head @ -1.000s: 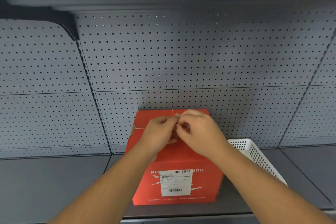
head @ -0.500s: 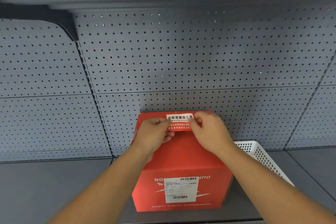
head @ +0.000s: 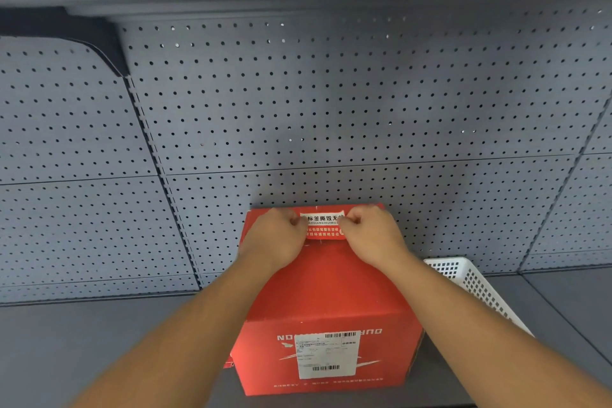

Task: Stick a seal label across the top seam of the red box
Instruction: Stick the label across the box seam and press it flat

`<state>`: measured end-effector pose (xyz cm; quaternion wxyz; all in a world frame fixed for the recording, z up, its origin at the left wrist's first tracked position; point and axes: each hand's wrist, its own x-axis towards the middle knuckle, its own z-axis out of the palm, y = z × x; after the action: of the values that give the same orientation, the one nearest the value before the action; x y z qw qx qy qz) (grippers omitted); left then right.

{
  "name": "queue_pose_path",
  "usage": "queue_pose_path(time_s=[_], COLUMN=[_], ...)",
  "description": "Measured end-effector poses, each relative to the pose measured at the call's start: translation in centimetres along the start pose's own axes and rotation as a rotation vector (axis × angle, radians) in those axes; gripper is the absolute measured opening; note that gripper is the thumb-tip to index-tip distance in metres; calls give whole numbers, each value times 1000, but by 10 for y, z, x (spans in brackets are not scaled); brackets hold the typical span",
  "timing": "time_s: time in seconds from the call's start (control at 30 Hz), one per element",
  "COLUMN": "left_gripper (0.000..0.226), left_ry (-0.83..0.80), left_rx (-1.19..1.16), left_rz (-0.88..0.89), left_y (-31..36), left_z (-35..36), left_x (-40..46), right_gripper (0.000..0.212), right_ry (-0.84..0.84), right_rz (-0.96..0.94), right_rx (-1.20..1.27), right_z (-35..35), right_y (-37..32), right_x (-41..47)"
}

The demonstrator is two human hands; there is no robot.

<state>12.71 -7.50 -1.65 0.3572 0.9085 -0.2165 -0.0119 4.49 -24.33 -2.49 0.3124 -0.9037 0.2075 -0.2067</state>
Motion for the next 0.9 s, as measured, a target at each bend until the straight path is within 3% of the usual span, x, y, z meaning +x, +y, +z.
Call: queue_pose_path(time_s=[0.4, 0.9], left_gripper=[34, 43], left_ry=[-101, -71], left_rx=[112, 211], left_rz=[-15, 60], left_y=[-12, -14], left_z=[9, 16], left_x=[4, 0], right_gripper=[30, 29], right_ry=[-6, 43], right_rz=[-19, -71], right_rx=[-163, -294], right_z=[14, 25], right_y=[11, 16], right_x=[-7, -8])
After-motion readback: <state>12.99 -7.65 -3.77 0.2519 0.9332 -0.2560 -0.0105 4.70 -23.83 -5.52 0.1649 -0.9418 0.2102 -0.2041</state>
